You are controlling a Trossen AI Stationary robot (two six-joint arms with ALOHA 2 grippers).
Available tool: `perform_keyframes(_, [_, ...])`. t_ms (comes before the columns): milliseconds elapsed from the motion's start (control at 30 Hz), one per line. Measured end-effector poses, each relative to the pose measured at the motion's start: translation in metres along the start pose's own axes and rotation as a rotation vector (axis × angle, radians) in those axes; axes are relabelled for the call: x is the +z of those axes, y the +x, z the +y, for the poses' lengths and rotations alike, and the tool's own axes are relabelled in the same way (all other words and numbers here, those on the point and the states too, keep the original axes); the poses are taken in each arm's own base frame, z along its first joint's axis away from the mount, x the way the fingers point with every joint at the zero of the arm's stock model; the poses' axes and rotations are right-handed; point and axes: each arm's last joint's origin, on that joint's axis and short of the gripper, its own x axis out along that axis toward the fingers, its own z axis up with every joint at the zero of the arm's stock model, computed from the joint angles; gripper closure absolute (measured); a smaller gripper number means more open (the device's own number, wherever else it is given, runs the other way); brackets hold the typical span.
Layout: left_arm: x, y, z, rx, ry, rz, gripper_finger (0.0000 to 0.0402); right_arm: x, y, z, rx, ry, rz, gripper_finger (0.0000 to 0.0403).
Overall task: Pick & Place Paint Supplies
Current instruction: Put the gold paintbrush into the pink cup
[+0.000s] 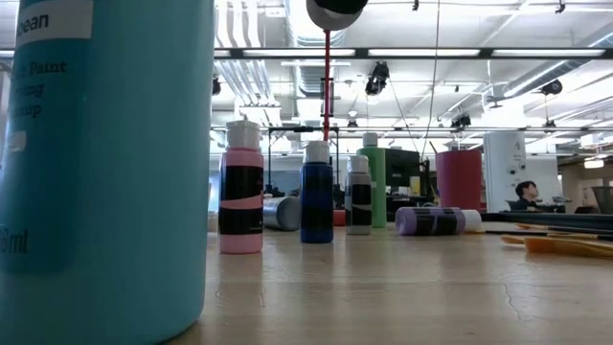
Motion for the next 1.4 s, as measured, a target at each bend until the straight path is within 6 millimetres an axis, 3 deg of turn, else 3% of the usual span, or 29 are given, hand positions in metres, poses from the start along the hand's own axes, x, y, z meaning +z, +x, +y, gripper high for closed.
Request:
perform_keyframes(233, [0.0,0.001,0.001,0.004,0.029,0.016,0.0387,0.0,0.0,0.0,0.0,-0.004,0.015,0.0394])
perform_keyframes(400, [0.0,0.001,0.002,0.007,0.051,0.017,0.0393,-0.001,0.0,0.0,0.0,0.004,0.026,0.0383])
perform_keyframes(700, [0.006,-0.005,0.001,0.007,0.14,-0.018,0.0394,-0.002,-0.005,0.0,-0.009,0.071,0.146,0.0308])
perform_keyframes(833, [0.007,-0.008,0.001,0.032,0.236,-0.032,0.0394,-0.009,-0.021,-0.012,-0.038,0.304,0.146,0.0282])
perform_keyframes(1000, [0.013,-0.012,0.007,0.097,0.333,-0.075,0.0395,-0.032,-0.04,-0.026,-0.019,0.652,0.074,0.0265])
perform_keyframes(1233, [0.02,-0.015,0.011,0.245,0.536,-0.18,0.0395,-0.082,-0.05,-0.033,0.331,1.278,-0.104,0.0266])
perform_keyframes(1400, [0.026,-0.016,0.008,0.315,0.719,-0.28,0.0395,-0.097,-0.038,-0.018,0.507,1.501,-0.212,0.028])
